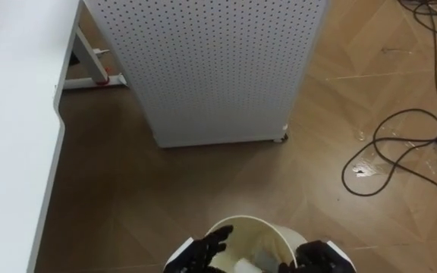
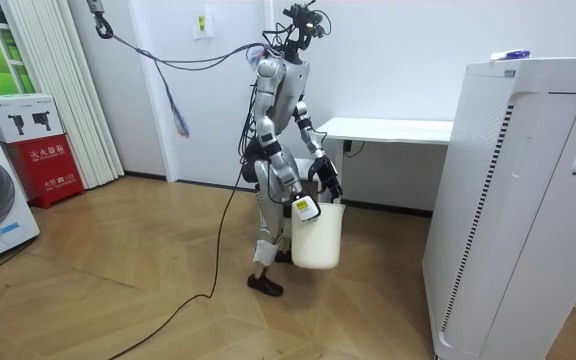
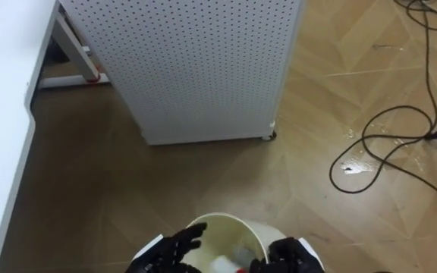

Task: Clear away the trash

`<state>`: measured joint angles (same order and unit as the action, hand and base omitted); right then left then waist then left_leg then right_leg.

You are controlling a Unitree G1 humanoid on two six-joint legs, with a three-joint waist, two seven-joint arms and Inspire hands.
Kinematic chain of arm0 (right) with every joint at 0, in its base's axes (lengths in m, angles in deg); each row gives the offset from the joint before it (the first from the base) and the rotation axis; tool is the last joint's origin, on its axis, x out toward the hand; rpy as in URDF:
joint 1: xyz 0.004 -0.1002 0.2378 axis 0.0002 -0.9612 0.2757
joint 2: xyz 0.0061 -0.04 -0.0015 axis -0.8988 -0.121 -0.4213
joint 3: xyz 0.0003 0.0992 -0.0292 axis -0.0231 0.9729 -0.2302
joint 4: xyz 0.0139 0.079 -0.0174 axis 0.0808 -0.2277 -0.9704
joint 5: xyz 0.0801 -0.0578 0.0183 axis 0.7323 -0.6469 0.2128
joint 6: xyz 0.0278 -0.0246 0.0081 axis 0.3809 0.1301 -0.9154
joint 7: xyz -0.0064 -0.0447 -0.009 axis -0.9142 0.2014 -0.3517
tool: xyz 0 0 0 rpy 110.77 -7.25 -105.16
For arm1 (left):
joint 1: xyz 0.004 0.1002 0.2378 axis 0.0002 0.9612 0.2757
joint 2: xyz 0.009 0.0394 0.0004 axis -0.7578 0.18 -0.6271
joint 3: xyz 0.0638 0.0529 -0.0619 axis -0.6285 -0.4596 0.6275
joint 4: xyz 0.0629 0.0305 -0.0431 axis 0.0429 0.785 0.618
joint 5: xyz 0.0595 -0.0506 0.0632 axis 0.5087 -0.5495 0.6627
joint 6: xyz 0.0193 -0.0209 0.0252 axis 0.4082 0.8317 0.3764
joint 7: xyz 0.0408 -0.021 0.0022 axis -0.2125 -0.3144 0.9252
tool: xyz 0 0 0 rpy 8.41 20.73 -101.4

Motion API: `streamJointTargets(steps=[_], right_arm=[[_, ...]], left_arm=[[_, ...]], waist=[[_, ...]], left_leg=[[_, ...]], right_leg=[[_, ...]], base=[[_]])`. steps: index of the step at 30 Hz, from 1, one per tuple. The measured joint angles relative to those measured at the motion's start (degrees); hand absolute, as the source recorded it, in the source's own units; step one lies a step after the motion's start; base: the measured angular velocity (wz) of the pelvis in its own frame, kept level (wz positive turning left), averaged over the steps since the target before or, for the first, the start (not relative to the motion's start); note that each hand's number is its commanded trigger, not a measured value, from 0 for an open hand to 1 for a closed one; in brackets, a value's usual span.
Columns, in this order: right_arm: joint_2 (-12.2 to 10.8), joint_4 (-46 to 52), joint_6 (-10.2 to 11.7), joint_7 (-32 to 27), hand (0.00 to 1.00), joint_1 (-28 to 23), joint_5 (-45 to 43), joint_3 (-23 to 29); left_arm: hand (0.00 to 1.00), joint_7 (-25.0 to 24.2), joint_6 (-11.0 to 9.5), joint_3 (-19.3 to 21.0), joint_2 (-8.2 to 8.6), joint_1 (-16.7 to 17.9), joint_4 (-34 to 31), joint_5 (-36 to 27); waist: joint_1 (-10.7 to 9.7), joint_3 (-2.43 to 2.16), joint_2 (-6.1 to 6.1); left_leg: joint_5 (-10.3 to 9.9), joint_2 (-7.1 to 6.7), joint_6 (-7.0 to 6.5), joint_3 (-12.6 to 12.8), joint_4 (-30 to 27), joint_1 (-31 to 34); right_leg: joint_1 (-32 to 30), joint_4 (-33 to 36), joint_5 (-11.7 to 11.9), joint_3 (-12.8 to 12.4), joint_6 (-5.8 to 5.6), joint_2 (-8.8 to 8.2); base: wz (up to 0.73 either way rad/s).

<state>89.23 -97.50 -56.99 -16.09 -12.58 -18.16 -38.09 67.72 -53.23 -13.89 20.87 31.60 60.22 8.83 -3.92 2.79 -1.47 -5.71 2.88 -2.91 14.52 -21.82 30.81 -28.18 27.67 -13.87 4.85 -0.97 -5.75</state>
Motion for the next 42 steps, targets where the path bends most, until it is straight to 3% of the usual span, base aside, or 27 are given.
streamJointTargets(steps=[4, 10, 25, 30, 32, 35, 38, 42], right_arm=[[0.1, 0.0, 0.0, 0.0, 1.0, 0.0, 0.1, 0.0], [0.0, 0.0, 0.2, 0.5, 1.0, -0.2, 2.3, -0.3], [-0.1, 0.9, 0.3, 0.9, 1.0, -1.5, 4.5, -2.2], [-0.1, 2.6, 0.3, 1.3, 1.0, -1.5, 4.3, -2.2], [-0.1, 2.9, 0.5, 1.8, 1.0, -1.8, 4.1, -2.0], [1.3, 7.9, 0.5, 2.0, 1.0, -4.0, 4.1, -1.8], [2.2, 11.9, 1.0, 2.0, 1.0, -5.3, 3.7, -1.8], [2.2, 16.2, 1.5, 2.2, 1.0, -8.3, 2.4, -0.1]], left_arm=[[0.0, 0.0, 0.0, 0.7, -0.16, 0.0, 0.0, 0.0], [0.0, 0.0, -0.2, 0.8, -0.16, 0.2, -0.3, 0.0], [0.0, -0.1, -1.4, 0.7, -0.07, 0.3, -0.7, 0.0], [0.0, -0.2, -1.6, 0.8, -0.22, 0.5, -5.4, 0.0], [0.0, -0.2, -2.7, 1.0, -0.3, 1.2, -6.9, -0.1], [0.0, -0.1, -3.3, 2.0, -0.65, 3.2, -10.1, 0.4], [0.0, 0.0, -3.3, 4.1, -0.69, 4.4, -12.2, 1.9], [0.0, 0.7, -3.4, 9.5, -0.69, 7.1, -17.9, 6.5]], waist=[[1.0, -0.07, -0.11], [1.5, -0.87, -0.54], [1.2, -0.86, -0.44], [1.2, -0.88, -0.13], [1.0, -0.89, -0.11], [1.2, -1.05, 0.16], [3.0, -1.28, 0.84], [2.7, -1.56, 1.85]], left_leg=[[0.0, 0.39, 0.01, -0.1, -0.2, 0.0], [0.0, 0.61, 0.04, -0.1, -0.7, -0.1], [0.0, 0.88, 0.11, -0.2, -0.3, -4.5], [0.0, 0.62, 0.11, -0.3, 0.4, -6.6], [0.0, 0.64, 0.25, -0.2, 1.0, -8.2], [-0.5, 0.59, 0.74, -0.2, 1.5, -10.3], [-1.5, 0.52, 1.71, -0.3, 1.8, -13.2], [-2.2, 0.42, 2.73, -0.5, 3.7, -17.8]], right_leg=[[0.0, 0.1, 0.1, 0.1, 0.15, 0.35], [0.4, 0.1, 0.2, 0.1, 0.35, 0.53], [5.4, -0.8, 0.4, 1.3, 0.48, 0.6], [7.6, -1.6, 0.3, 1.2, 0.38, 0.57], [9.5, -3.1, 0.4, 1.2, 0.29, 0.78], [11.1, -4.3, 0.6, 0.2, 0.25, 0.94], [12.5, -5.1, 1.1, -3.1, 0.23, 1.97], [15.4, -6.6, 1.3, -5.8, 0.17, 2.59]], base=[[0.0], [0.0], [0.02], [0.01], [-0.03], [-0.17], [-0.58], [-0.47]])
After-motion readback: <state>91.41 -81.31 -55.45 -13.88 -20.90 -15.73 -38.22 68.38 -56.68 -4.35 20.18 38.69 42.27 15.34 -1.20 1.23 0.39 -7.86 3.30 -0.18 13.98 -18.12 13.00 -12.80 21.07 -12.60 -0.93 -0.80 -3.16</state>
